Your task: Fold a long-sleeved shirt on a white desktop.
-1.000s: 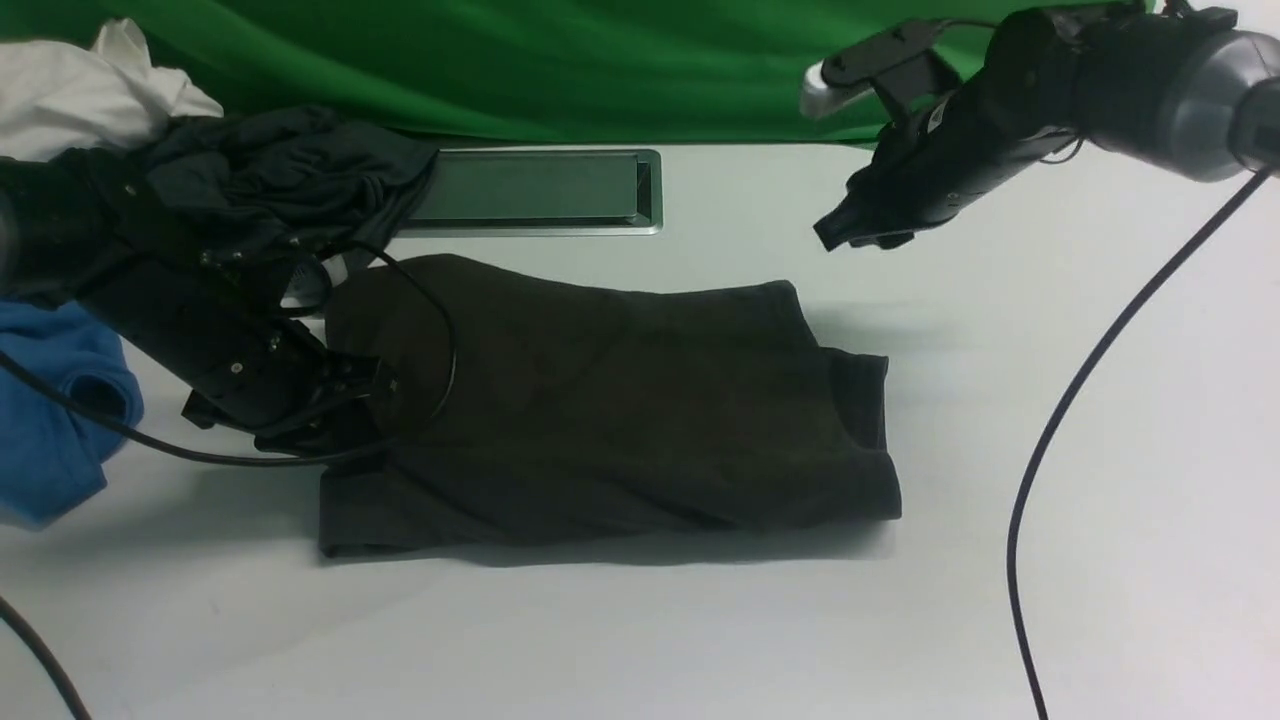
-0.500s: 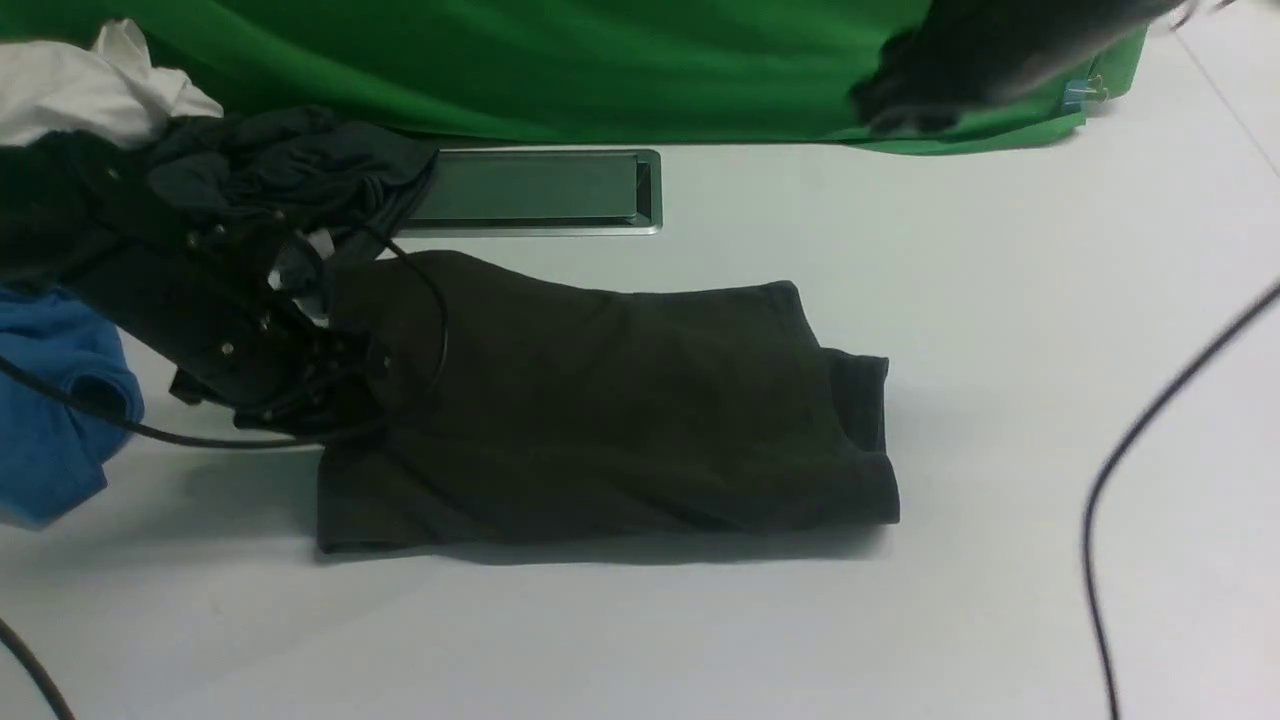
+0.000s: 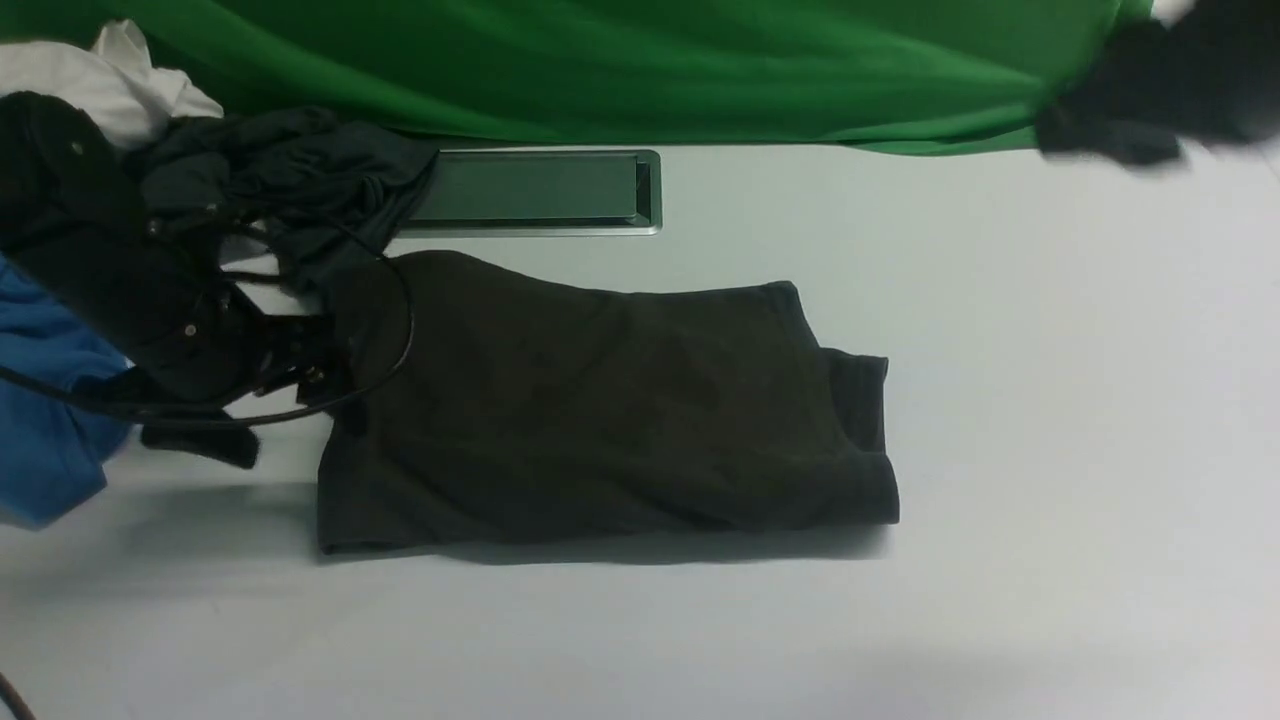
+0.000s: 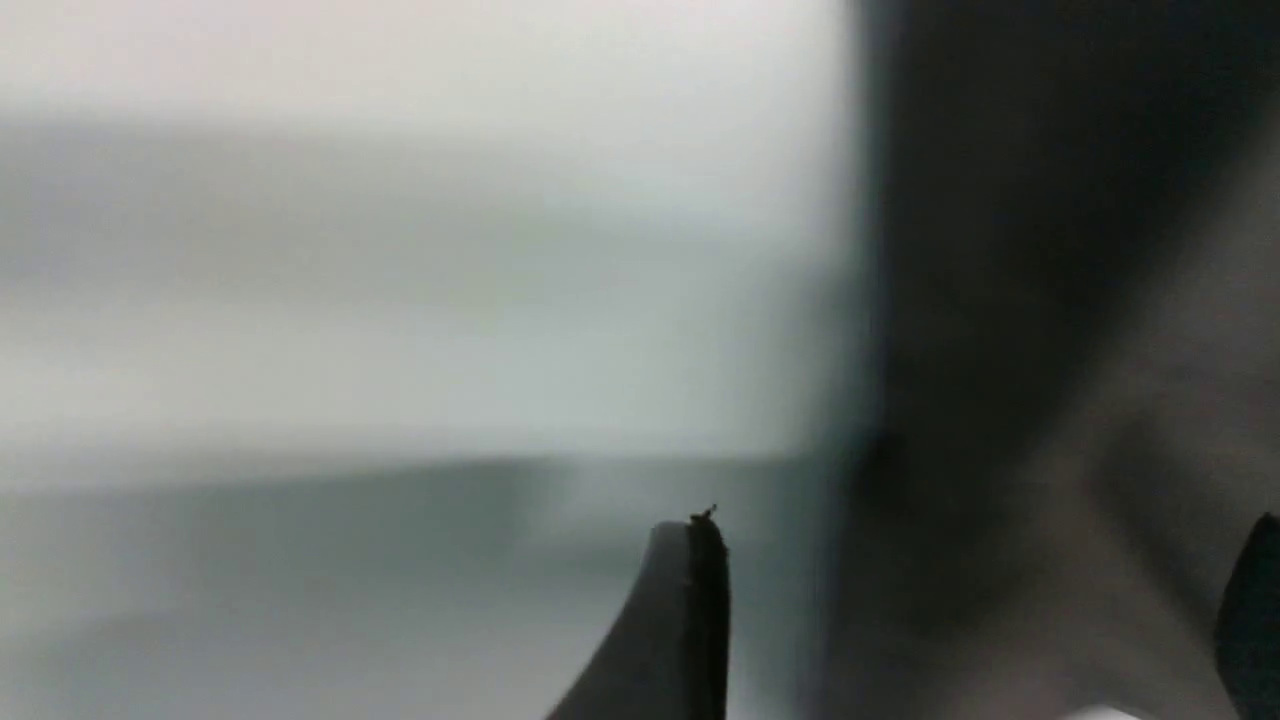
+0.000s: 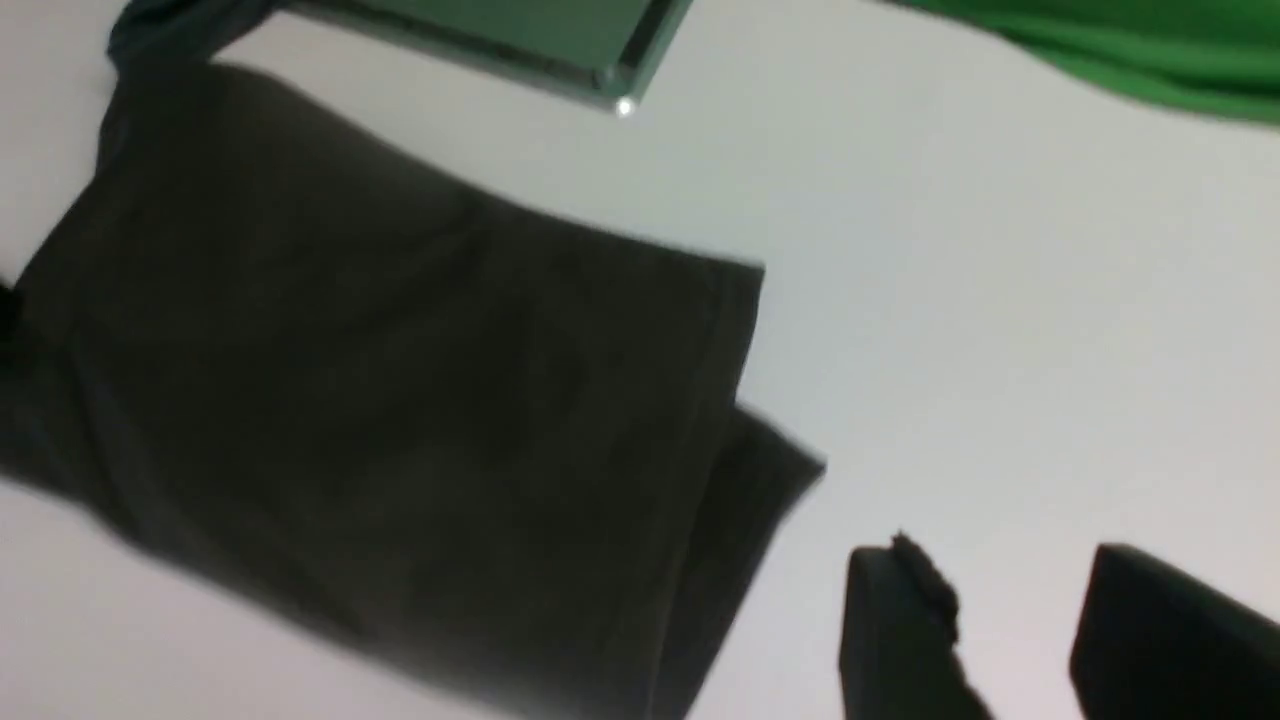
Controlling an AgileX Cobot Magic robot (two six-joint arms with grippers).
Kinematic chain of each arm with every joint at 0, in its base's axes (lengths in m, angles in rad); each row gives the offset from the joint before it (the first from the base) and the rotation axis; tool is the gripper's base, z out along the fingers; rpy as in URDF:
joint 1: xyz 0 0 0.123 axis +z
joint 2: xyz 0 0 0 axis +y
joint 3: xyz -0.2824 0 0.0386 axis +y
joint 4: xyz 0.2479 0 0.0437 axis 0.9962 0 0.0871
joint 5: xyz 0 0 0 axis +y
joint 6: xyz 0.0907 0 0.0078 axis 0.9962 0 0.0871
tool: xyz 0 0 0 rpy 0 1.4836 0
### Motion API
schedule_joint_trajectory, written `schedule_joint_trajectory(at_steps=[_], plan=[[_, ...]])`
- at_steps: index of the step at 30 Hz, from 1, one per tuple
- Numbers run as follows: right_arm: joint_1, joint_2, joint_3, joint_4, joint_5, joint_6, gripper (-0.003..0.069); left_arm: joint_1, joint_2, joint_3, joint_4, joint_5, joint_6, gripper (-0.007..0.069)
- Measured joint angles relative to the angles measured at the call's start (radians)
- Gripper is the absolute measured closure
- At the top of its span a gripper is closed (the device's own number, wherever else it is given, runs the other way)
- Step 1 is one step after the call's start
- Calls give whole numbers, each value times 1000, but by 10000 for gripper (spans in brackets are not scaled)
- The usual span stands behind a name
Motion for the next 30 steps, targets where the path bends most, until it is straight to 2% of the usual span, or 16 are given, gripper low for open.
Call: schedule_joint_trajectory(at_steps=[4, 10, 15, 20, 22, 23, 24, 25, 29, 30], plan=[[0, -184, 171, 0, -76, 9, 467, -12, -70, 0, -100, 51, 84, -69], [1, -608, 514, 0, -265, -36, 624, -26, -281, 13, -11, 199, 71, -69], [38, -831, 658, 29, -283, -54, 643, -26, -479, 64, 8, 239, 66, -66], [78, -1051, 732, 44, -292, -54, 643, -26, -769, 168, 9, 244, 66, 6], [84, -1120, 736, 45, -303, -54, 641, -26, -922, 223, 2, 244, 66, 74], [84, -1145, 736, 46, -315, -51, 640, -26, -1007, 265, -11, 246, 66, 138], [84, -1151, 736, 46, -320, -51, 639, -26, -1035, 271, -13, 248, 66, 149], [84, -1167, 736, 46, -331, -48, 638, -26, -1148, 318, -37, 253, 66, 246], [84, -1178, 736, 46, -343, -47, 630, -26, -1362, 423, -70, 260, 72, 524], [84, -1178, 736, 46, -343, -47, 628, -26, -1386, 442, -70, 263, 72, 550]])
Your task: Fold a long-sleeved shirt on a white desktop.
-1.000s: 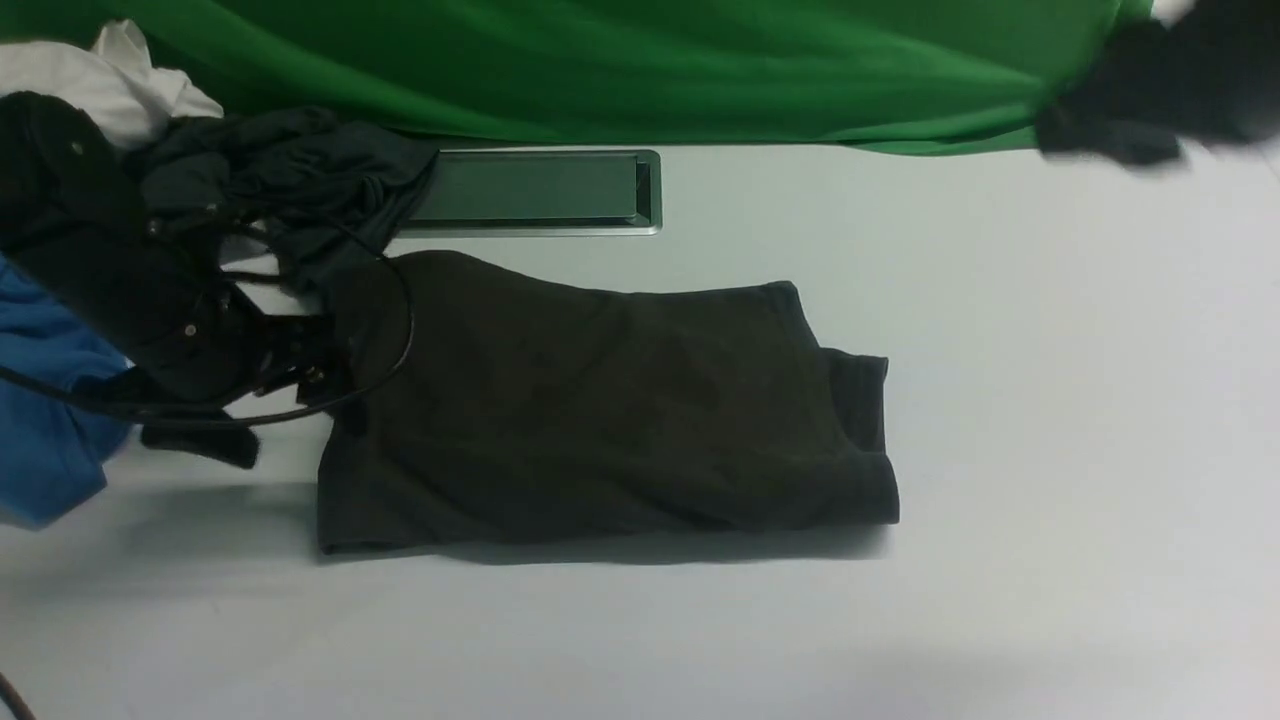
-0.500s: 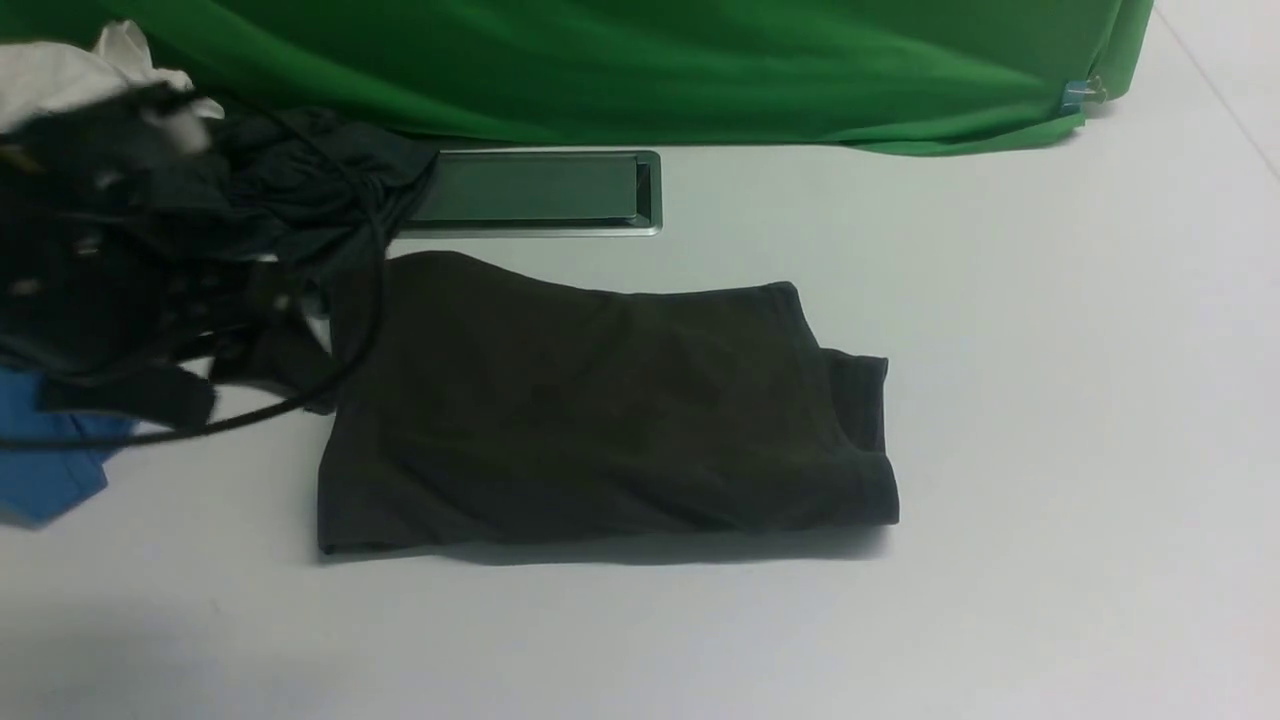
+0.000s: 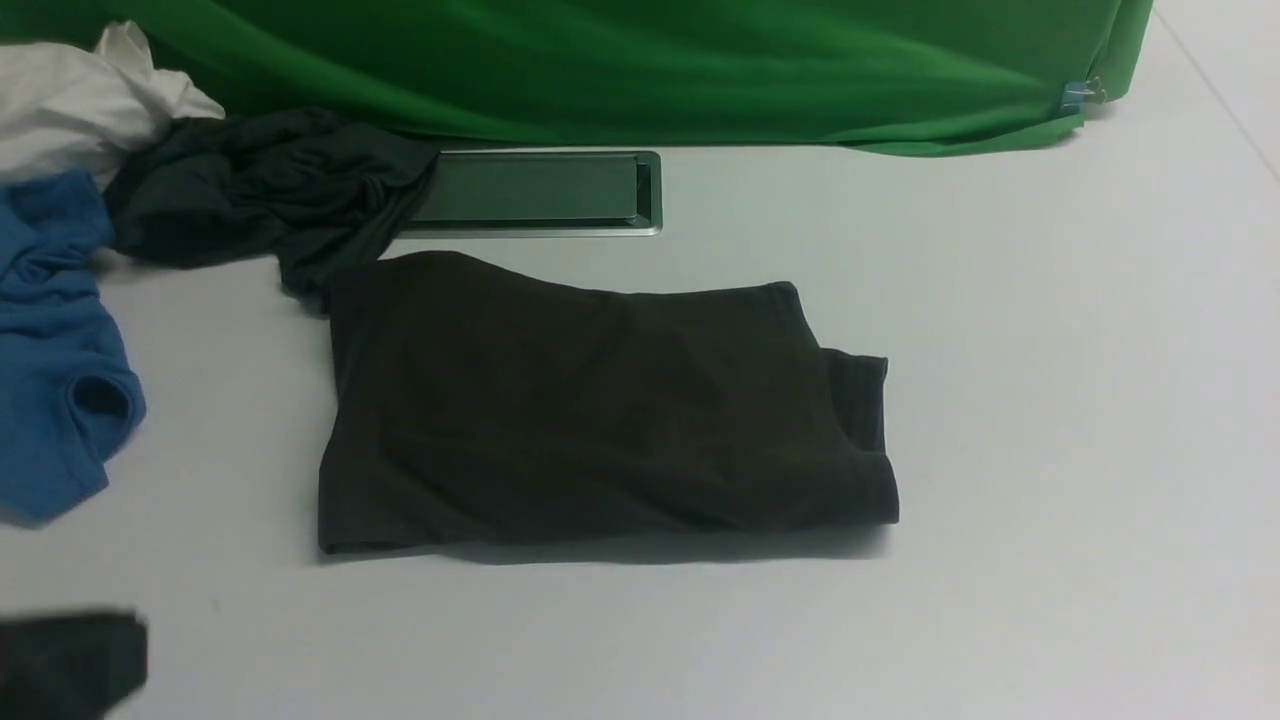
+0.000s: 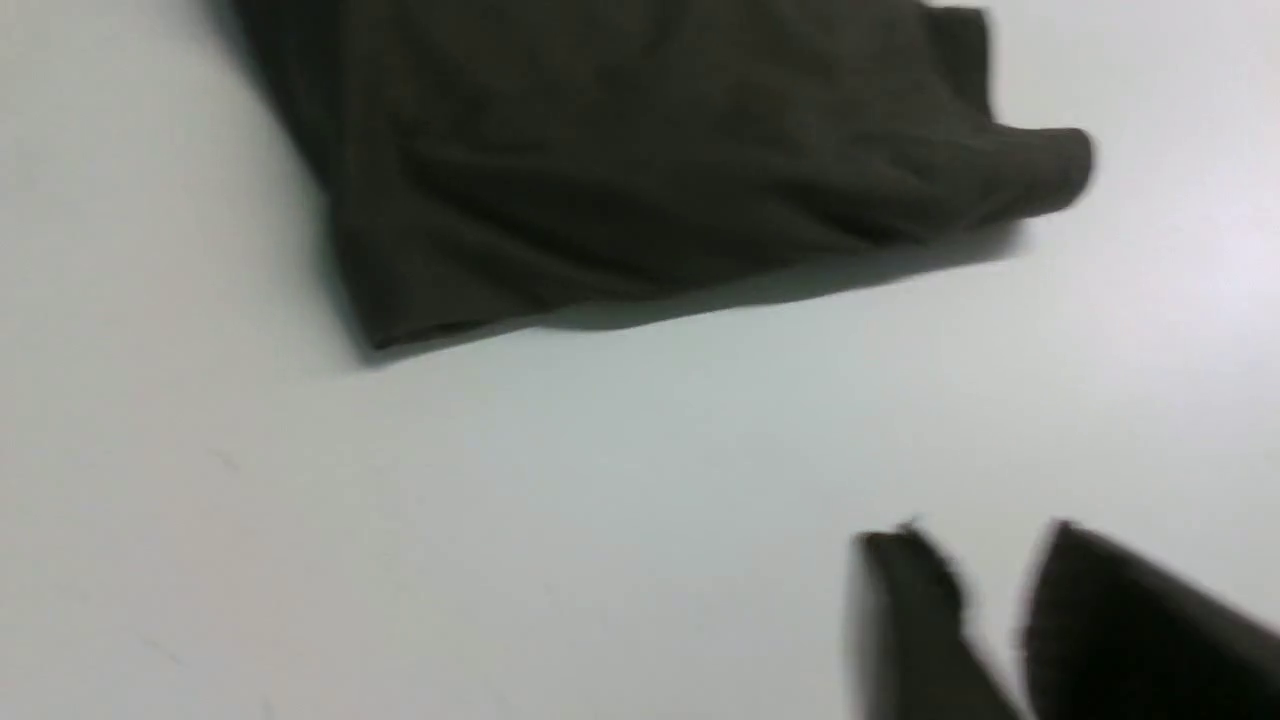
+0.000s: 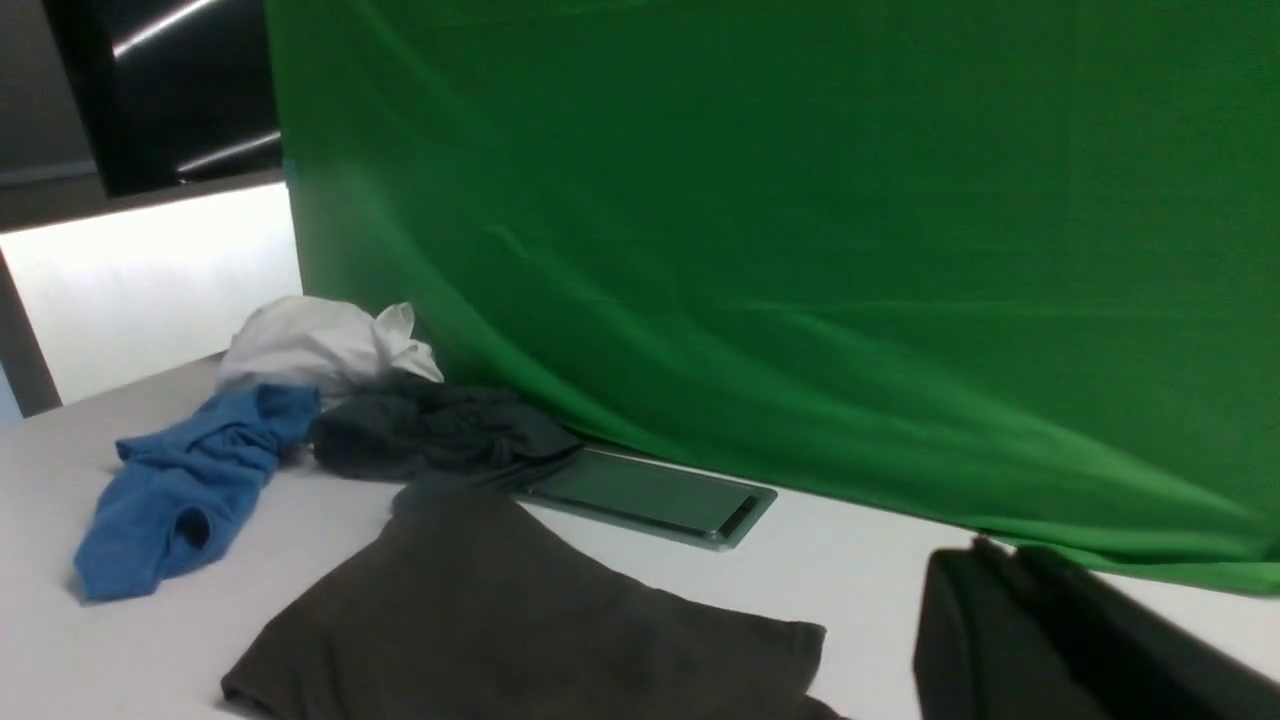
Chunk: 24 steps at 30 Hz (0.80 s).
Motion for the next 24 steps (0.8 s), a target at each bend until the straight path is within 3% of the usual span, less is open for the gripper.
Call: schedule_joint_trajectory(at_steps=[4, 16, 18, 21, 24], plan=[[0, -1, 0, 0, 0, 0, 613, 0, -109, 53, -8, 3, -14, 608], [0, -1, 0, 1, -3, 3, 583, 0, -167, 56, 1, 4, -22, 608], [0, -1, 0, 1, -3, 2, 578, 0, -167, 56, 30, 4, 29, 608], [0, -1, 0, 1, -3, 3, 566, 0, -167, 64, 131, -25, 216, 608], [0, -1, 0, 1, -3, 3, 550, 0, -168, 96, 206, -174, 357, 608]])
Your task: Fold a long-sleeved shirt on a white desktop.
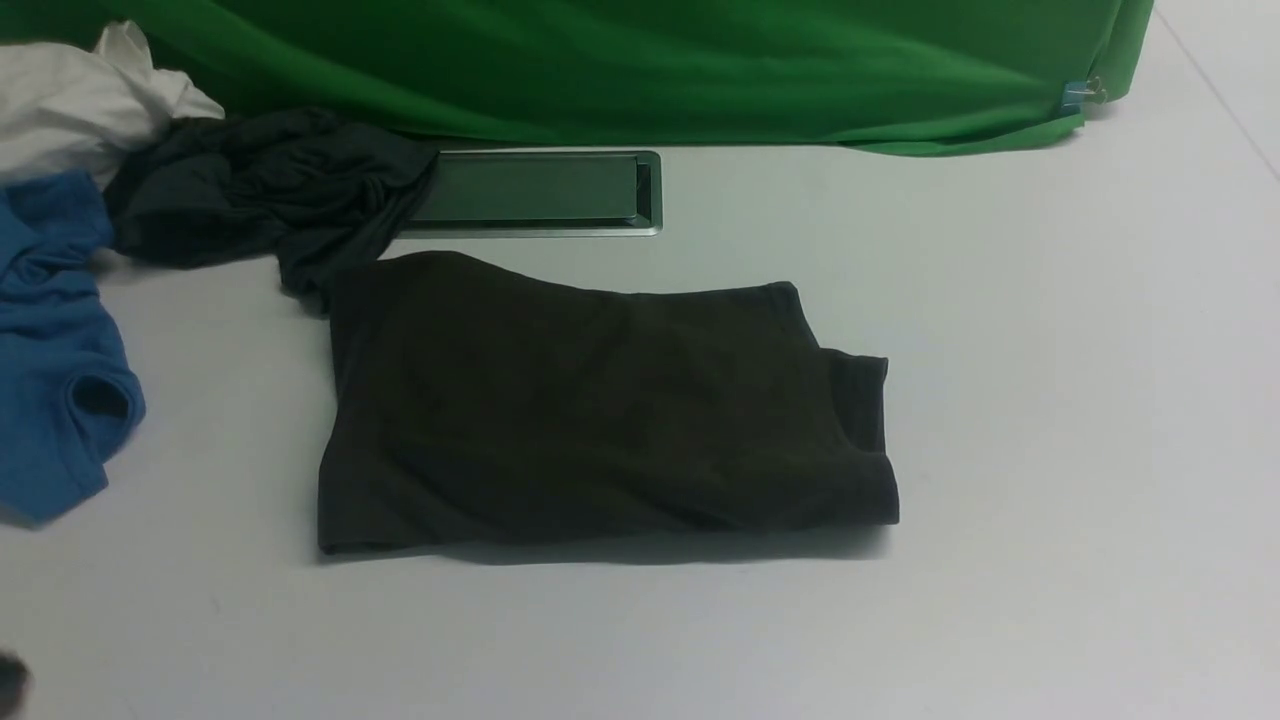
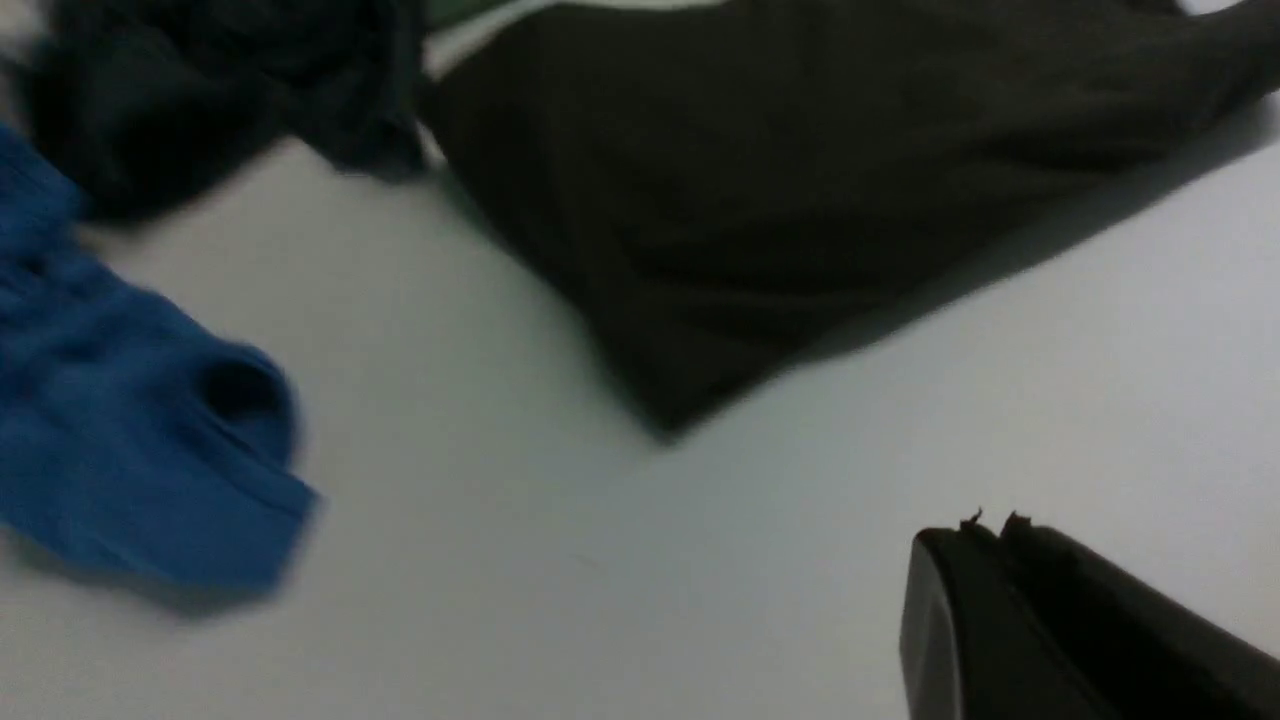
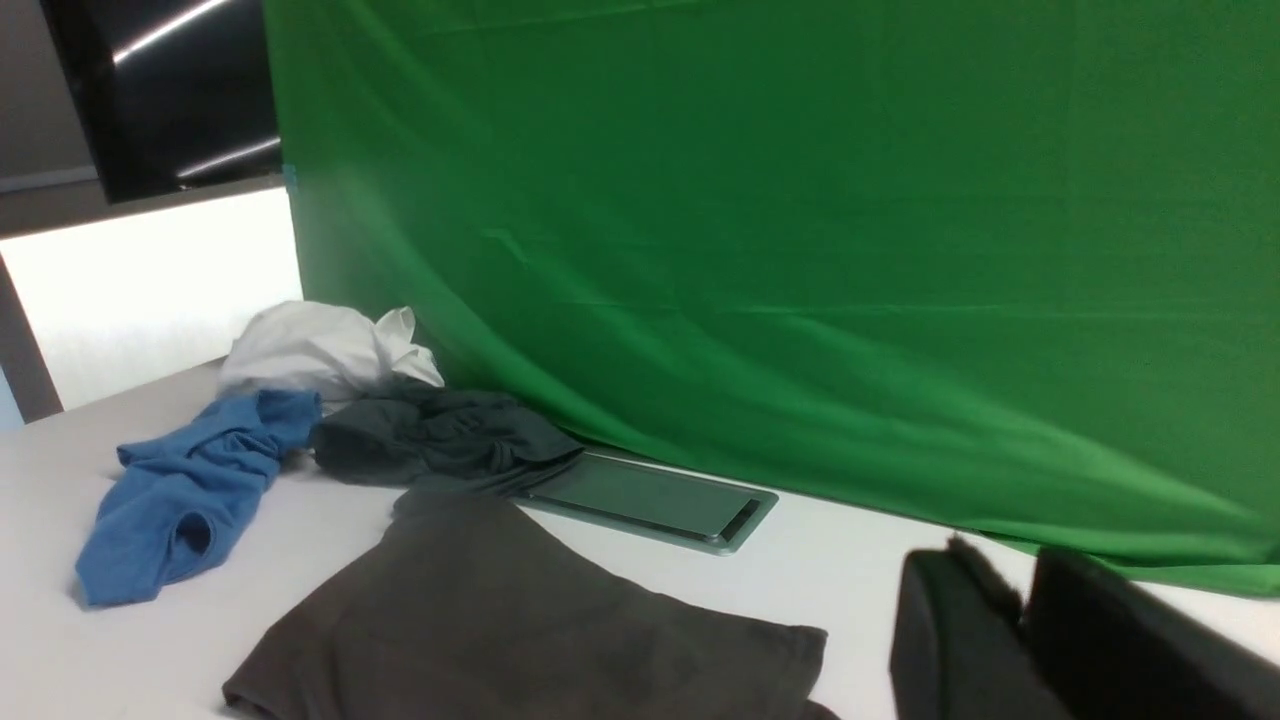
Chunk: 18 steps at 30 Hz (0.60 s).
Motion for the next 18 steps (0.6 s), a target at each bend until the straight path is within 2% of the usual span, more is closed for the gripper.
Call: schedule_joint_trajectory(at_steps=[4, 5, 6, 7, 8, 9, 10, 11, 13, 18], plan=[[0, 0, 0, 0, 0, 0, 537, 0, -16, 72, -11, -279, 50, 608], [0, 0, 0, 0, 0, 0, 531, 0, -32, 118, -22, -431, 35, 608], [0, 0, 0, 0, 0, 0, 529, 0, -41, 140, -23, -464, 20, 608], [0, 0, 0, 0, 0, 1, 525, 0, -73, 204, -8, -578, -60, 608], [0, 0, 0, 0, 0, 1, 524, 0, -77, 212, -5, -587, -72, 608], [0, 0, 0, 0, 0, 1, 519, -1, -110, 292, 54, -634, -198, 608], [0, 0, 0, 0, 0, 1, 519, -2, -114, 311, 70, -640, -214, 608], [0, 0, 0, 0, 0, 1, 515, -11, -142, 388, 143, -655, -340, 608], [0, 0, 0, 0, 0, 1, 510, -29, -177, 481, 217, -694, -460, 608], [0, -1, 1, 0, -2, 1, 496, -57, -220, 657, 247, -780, -524, 608]])
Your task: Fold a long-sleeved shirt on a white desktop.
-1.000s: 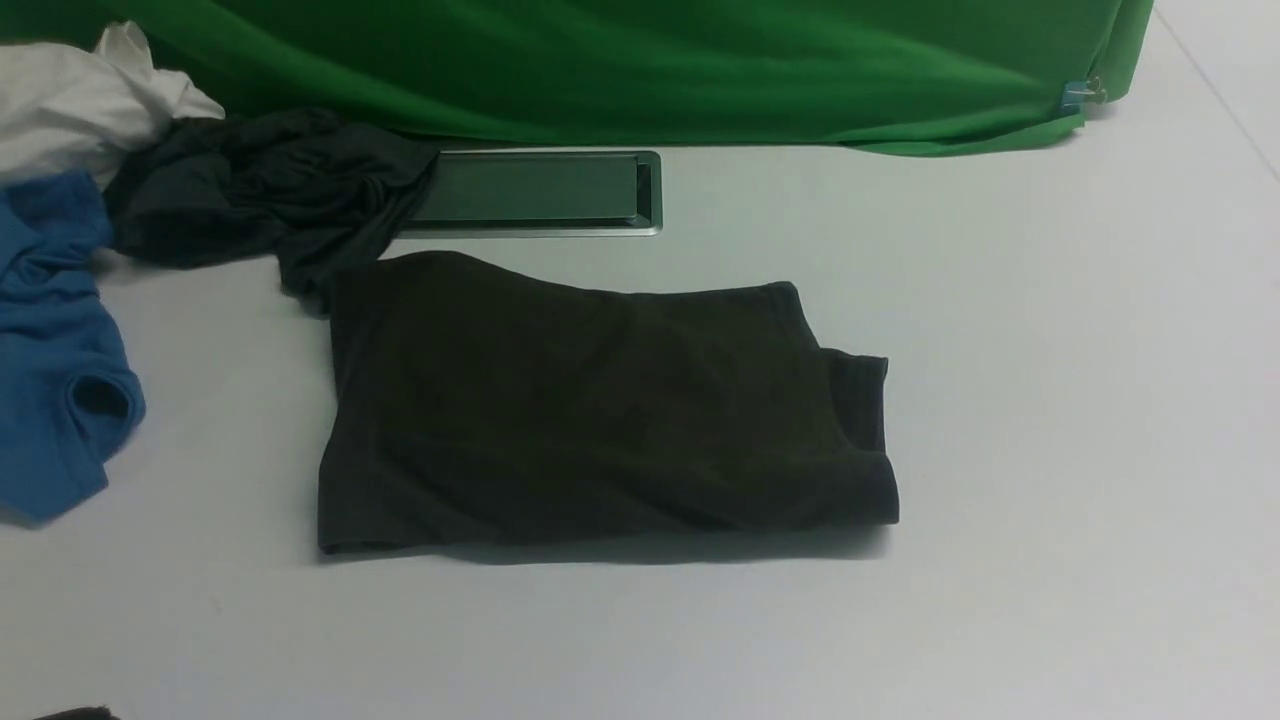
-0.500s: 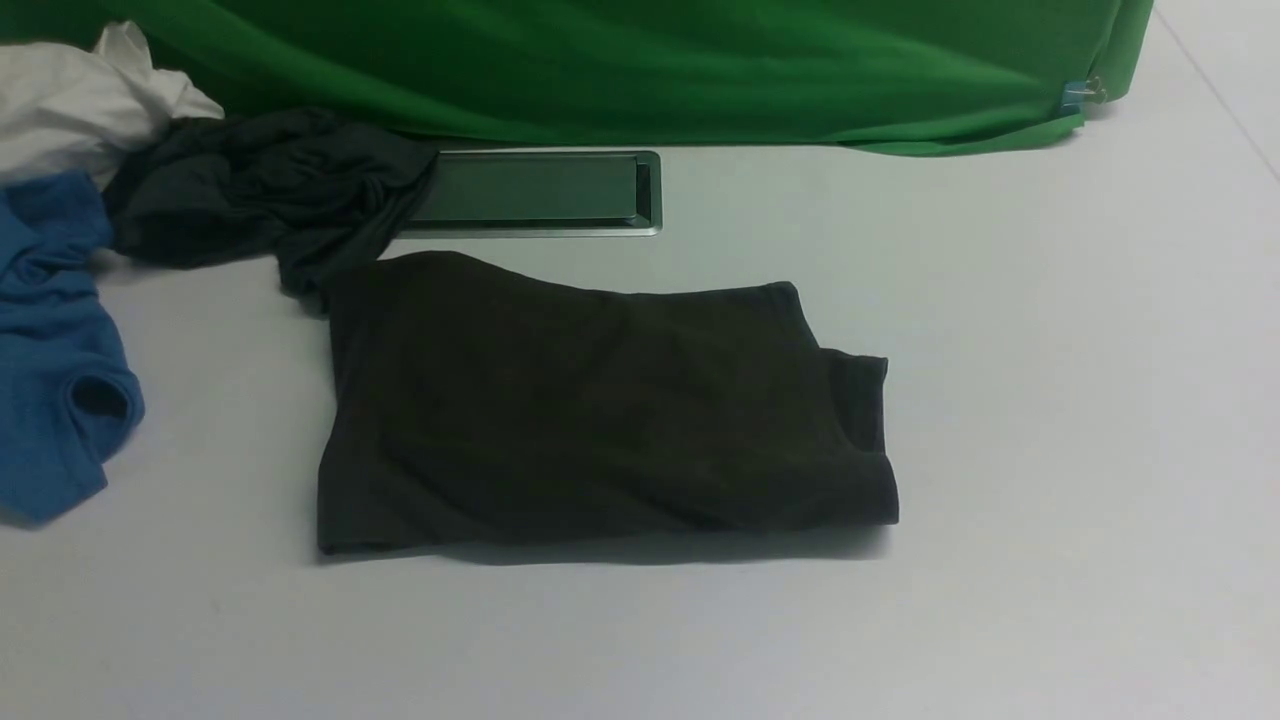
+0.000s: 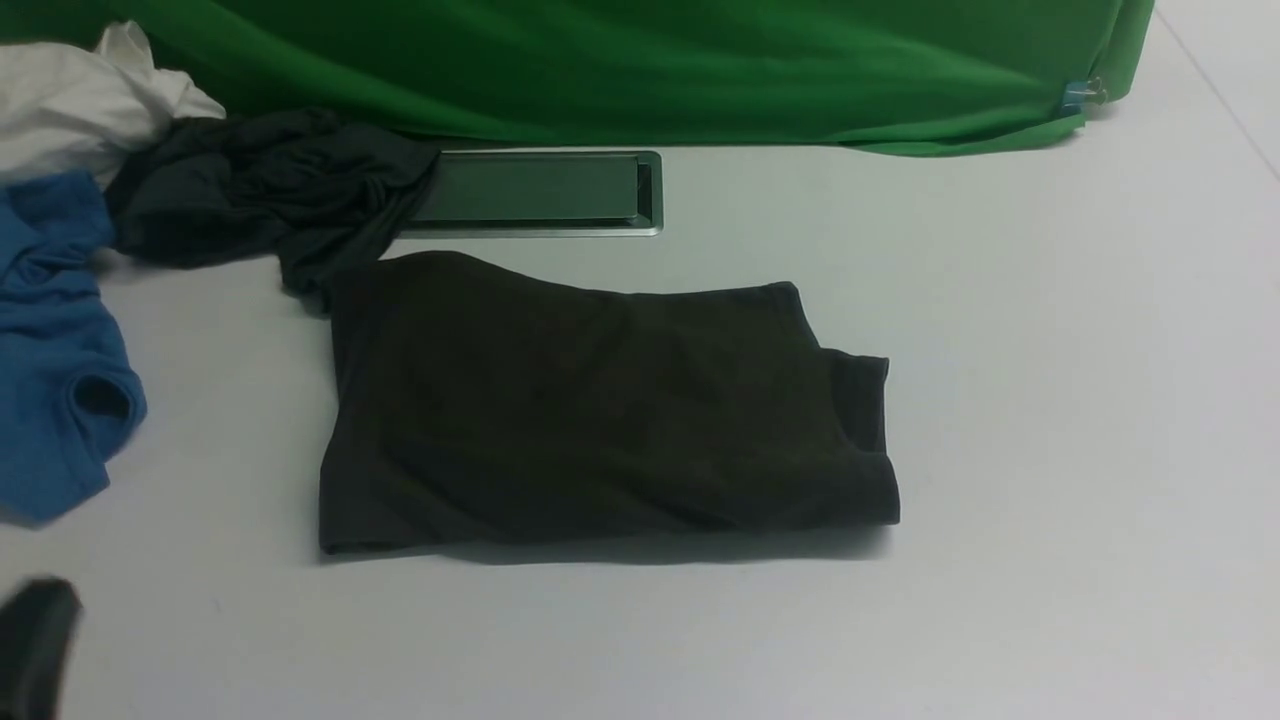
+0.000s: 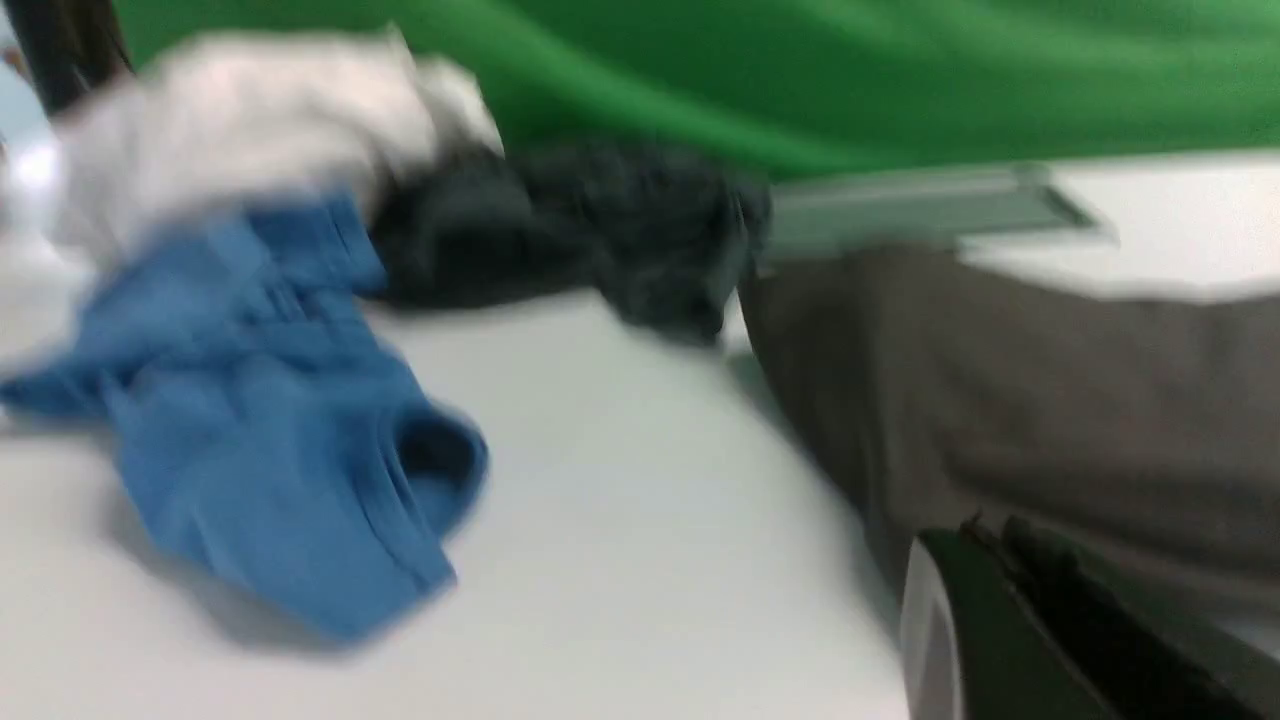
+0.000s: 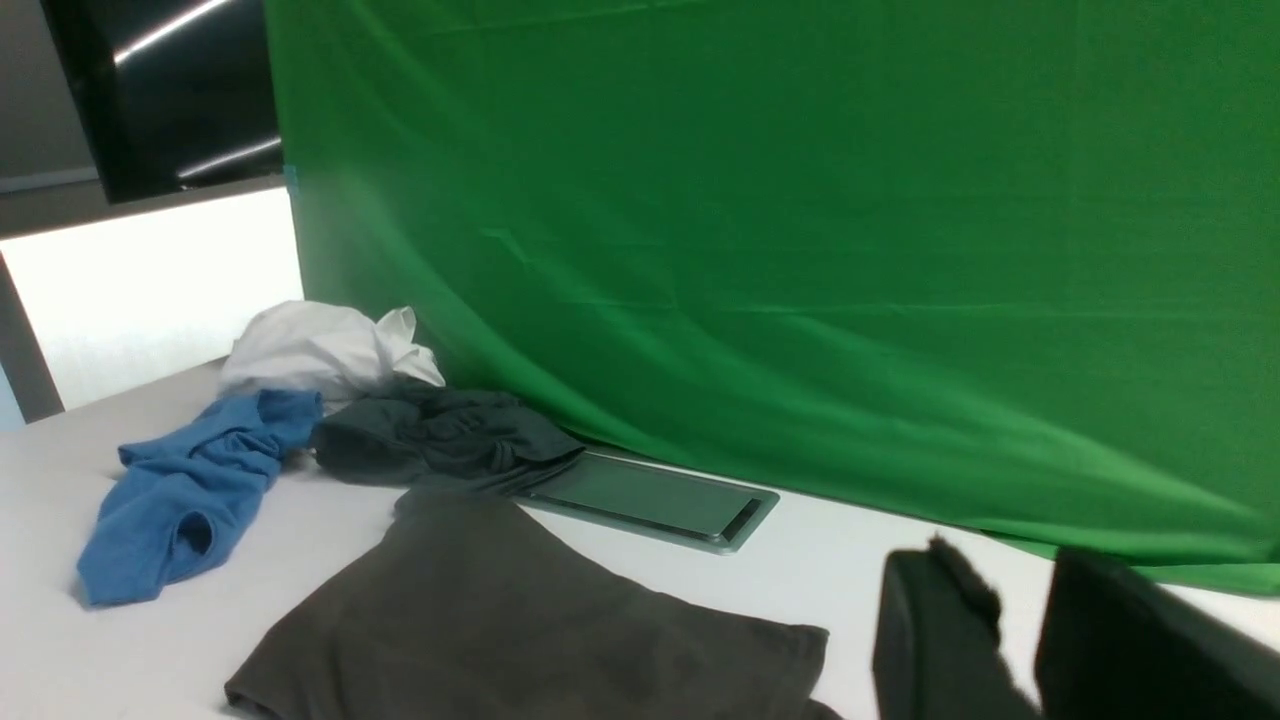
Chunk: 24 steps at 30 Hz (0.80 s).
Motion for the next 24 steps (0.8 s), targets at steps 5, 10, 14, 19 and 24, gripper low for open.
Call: schedule_joint_trajectory(at_steps=[5, 10, 14, 19, 24], plan=[[0, 0, 0, 1, -1, 8, 491, 0, -4, 8, 0, 7, 55, 606], [0, 0, 0, 2, -1, 13, 483, -2, -4, 8, -13, 7, 59, 606], [0, 0, 0, 2, -1, 14, 473, -2, -4, 8, -16, -10, 59, 606], [0, 0, 0, 2, -1, 14, 454, -2, -4, 8, -16, -17, 58, 606], [0, 0, 0, 2, -1, 14, 442, -2, -4, 8, -16, -17, 58, 606]])
